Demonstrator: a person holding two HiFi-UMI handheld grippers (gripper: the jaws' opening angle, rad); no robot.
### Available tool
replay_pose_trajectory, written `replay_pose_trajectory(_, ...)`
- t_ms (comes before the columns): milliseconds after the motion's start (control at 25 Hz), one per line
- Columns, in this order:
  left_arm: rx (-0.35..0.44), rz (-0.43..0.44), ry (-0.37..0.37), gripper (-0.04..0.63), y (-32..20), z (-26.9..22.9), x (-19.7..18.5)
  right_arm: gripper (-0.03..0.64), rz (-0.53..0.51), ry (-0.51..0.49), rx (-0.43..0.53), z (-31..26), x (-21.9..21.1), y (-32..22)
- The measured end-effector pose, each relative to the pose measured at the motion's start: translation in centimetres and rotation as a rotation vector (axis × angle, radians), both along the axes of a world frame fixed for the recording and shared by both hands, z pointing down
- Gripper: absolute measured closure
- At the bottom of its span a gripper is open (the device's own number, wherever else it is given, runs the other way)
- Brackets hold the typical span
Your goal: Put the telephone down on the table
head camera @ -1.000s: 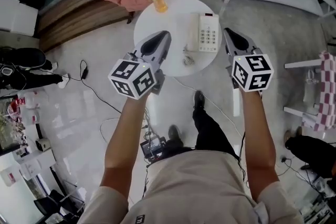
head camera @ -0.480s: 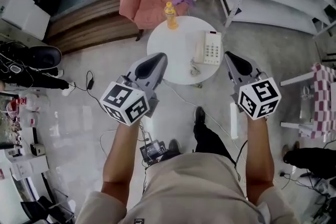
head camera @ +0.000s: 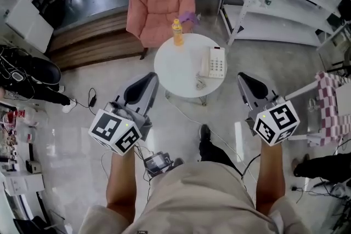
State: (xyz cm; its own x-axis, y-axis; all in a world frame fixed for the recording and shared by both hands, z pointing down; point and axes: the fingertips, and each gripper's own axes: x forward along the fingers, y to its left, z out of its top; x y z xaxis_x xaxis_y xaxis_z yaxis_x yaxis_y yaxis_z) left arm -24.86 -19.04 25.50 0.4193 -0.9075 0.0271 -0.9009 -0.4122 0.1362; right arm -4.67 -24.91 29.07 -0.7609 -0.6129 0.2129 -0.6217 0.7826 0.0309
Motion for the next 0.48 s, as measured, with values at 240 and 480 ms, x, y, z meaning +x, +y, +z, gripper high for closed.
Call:
replay_pose_trajectory(240,0.021,0.011,-0.002,0.58,3.2,-1.1,0.3,0.626,0.009,0.009,0.019,-1.7,1.3,3.1)
replay_pose_trajectory(480,0.019,0.016,-0.005,0.58,4.8,-0.9,0.5,0.626,0.016,0.013,0.026,-1.8,1.7,4.8)
